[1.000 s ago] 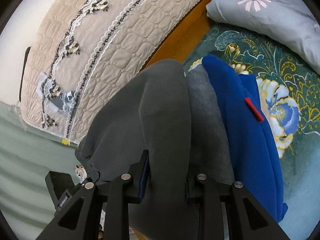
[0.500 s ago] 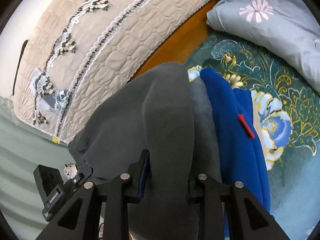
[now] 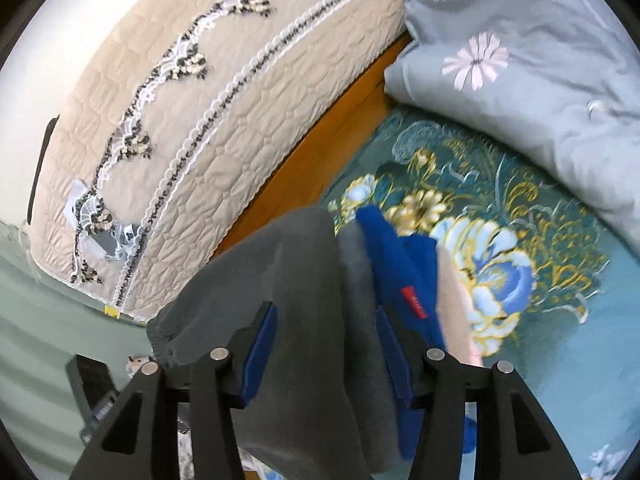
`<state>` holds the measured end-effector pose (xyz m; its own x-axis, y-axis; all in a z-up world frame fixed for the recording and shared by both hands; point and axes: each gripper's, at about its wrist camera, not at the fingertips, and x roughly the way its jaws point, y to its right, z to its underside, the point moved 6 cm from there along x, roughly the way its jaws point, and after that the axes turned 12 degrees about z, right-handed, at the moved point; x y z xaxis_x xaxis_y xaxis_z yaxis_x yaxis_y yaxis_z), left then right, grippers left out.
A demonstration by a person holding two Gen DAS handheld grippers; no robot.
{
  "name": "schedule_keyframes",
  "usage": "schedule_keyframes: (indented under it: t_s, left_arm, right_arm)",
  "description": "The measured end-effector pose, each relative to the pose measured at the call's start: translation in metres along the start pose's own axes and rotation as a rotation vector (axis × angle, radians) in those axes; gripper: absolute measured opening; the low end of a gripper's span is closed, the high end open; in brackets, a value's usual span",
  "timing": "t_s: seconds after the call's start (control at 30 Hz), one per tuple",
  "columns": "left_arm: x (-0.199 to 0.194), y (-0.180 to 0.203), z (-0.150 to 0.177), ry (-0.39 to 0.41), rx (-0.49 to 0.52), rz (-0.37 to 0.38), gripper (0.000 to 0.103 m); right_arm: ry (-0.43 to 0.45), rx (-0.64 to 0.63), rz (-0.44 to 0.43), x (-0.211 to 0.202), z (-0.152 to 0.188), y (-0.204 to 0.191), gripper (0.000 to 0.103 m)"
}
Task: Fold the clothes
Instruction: 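Lower the bundle with both grippers onto the blue garment on the stack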
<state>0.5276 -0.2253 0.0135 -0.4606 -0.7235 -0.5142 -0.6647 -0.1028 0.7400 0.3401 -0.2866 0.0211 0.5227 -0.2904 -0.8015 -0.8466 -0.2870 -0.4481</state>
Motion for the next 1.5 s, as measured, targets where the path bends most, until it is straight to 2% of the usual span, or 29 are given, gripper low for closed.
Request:
schedule_keyframes:
  t_s: [0.07, 0.13, 0.23, 0.5, 0.53, 0.67, 0.8, 1.13, 1.23, 1.5]
  left_arm:
    - [-0.013, 0.009, -0.009, 0.042, 0.014, 0.014, 0.058]
    - [-0.016, 0.027, -0.013, 0.05, 0.045, 0.063, 0.058]
    - [-0.002, 0.058, -0.006, -0.002, 0.144, 0.11, 0.058]
    - [0.032, 0.014, -0.008, -0.037, 0.108, 0.02, 0.057]
    - [0.037, 0.009, -0.008, -0.042, 0.103, 0.009, 0.057]
    - [0.047, -0.001, -0.012, -0.04, 0.054, 0.052, 0.057]
    - [0.053, -0.011, -0.009, -0.051, 0.062, 0.055, 0.057]
    - [0.051, -0.007, -0.009, -0.046, 0.028, 0.049, 0.057]
    - [0.04, 0.0, -0.007, -0.03, 0.009, 0.057, 0.057]
    - [0.008, 0.021, 0.022, -0.033, 0.048, 0.08, 0.057]
  right_arm:
    - [0.0, -0.03, -0.001, -0.001, 0.007, -0.007, 0.055]
    - [0.0, -0.061, -0.003, -0.002, 0.014, -0.015, 0.055]
    - [0.0, -0.107, -0.005, -0.004, 0.024, -0.026, 0.055]
    - [-0.003, -0.217, -0.008, -0.006, 0.05, -0.052, 0.055]
    - [-0.016, -0.197, -0.011, -0.002, 0.049, -0.047, 0.055]
    - [-0.061, -0.113, -0.05, 0.015, 0.044, -0.031, 0.055]
    - [-0.093, -0.045, -0.075, 0.031, 0.045, -0.02, 0.055]
    - [-0.094, -0.072, -0.025, 0.019, 0.046, -0.028, 0.055]
    - [-0.094, -0.081, -0.009, 0.014, 0.046, -0.032, 0.055]
    - [-0.069, -0.191, -0.022, -0.025, 0.067, -0.053, 0.055]
